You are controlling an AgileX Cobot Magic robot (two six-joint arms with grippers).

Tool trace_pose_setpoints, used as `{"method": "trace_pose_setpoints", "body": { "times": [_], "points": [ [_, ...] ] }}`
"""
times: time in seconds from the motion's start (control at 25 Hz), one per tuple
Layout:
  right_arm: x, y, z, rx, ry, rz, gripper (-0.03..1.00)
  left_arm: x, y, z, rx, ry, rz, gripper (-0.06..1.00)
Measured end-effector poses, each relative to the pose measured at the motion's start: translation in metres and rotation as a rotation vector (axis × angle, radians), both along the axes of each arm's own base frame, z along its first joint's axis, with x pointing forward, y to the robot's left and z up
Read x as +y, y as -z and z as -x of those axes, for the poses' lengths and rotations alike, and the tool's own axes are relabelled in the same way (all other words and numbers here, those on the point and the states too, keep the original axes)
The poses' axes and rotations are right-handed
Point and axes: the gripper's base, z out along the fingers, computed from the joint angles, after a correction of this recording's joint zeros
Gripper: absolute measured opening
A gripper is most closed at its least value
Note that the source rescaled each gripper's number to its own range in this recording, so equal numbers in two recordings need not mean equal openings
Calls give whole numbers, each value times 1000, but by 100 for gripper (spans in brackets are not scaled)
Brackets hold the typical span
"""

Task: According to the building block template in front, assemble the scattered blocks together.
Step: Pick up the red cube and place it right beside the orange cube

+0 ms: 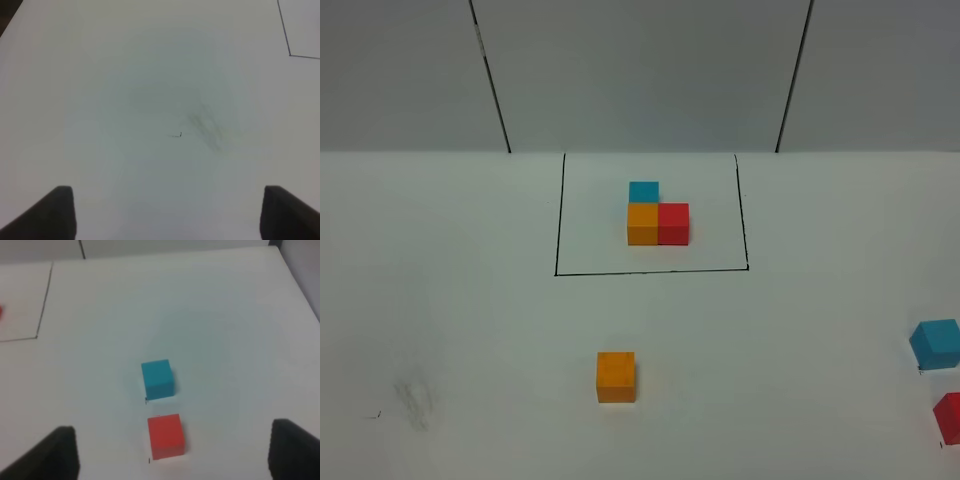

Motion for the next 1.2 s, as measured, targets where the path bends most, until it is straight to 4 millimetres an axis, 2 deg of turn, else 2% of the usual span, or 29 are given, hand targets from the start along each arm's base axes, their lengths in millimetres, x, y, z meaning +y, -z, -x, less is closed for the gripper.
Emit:
{"method": "trace_pose_setpoints", "body": {
  "times": [0.16, 0.32, 0.44, 0.6, 0.8, 0.92, 1.2],
  "points": [
    [-4, 3, -50, 114, 3, 17, 62, 0, 0, 0, 0, 0, 0, 63],
    [-9, 21, -102, 281, 0, 47, 62, 0, 0, 0, 0, -1, 1, 63],
    [-12, 42, -141, 436, -6, 49, 62, 0, 0, 0, 0, -1, 1, 63],
    [-14, 74, -175, 657, -32, 60, 62, 0, 0, 0, 0, -1, 1, 63],
    [-18, 103, -199, 825, -73, 108, 62, 0, 0, 0, 0, -1, 1, 63],
    [-19, 116, -204, 883, -79, 115, 62, 0, 0, 0, 0, -1, 1, 63],
    [-18, 129, -214, 870, -81, 89, 62, 0, 0, 0, 0, -1, 1, 63]
  ]
}}
